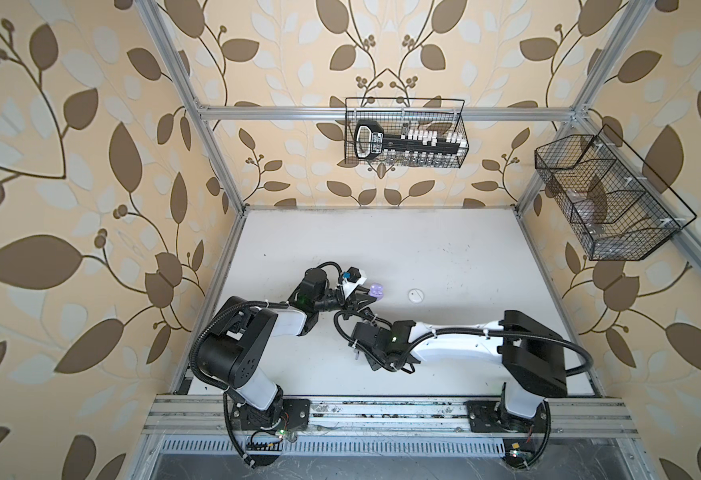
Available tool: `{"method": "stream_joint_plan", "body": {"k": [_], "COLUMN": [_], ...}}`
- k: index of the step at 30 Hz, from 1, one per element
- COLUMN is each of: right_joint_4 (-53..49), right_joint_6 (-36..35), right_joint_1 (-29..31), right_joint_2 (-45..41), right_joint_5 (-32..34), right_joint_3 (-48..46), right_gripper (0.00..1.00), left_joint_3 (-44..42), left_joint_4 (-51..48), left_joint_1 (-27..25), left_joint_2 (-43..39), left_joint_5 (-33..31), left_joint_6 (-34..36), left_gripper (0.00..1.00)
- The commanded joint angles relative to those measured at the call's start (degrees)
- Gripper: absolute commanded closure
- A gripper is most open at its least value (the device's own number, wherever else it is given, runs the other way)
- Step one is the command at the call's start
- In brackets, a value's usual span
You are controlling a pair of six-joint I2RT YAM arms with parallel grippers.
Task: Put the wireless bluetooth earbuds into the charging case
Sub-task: 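Lift the earbud and carry it with the right gripper to the lilac case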
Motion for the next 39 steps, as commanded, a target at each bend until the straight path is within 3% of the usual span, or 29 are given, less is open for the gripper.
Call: {"method": "stream_joint_plan", "body": {"k": [1,13,22,39], "right_joint_4": [2.64,14.3,21.91,29.21], "right_joint_6": [2.38,1.62,3.61,7.95], "right_joint_1": [-1.15,-8.09,-12.99,-16.44], "right_joint_2": [-6.44,-19.6,-18.19,-13.47], "right_joint_5": [5.68,9.44,6.63,1.46], "right_joint_3": [-1.36,-4.09,-4.97,-6.29], "right_gripper": [0.9,0.91,0.95,0.95], "left_joint_3": [2.07,1.58,1.2,0.76], "left_joint_4": [2.79,5.54,7.81,10.77], "left_joint_1": [0.56,0.56,0.47,0.47], "left_joint_2": [-0.91,-0.29,-0.34,0.05], "left_joint_5": [1.94,2.72,3.08,3.14], "left_joint_6": [-1.64,-4.7,-6.52,-8.97], "left_gripper": [1.0,1.0,1.0,1.0]}}
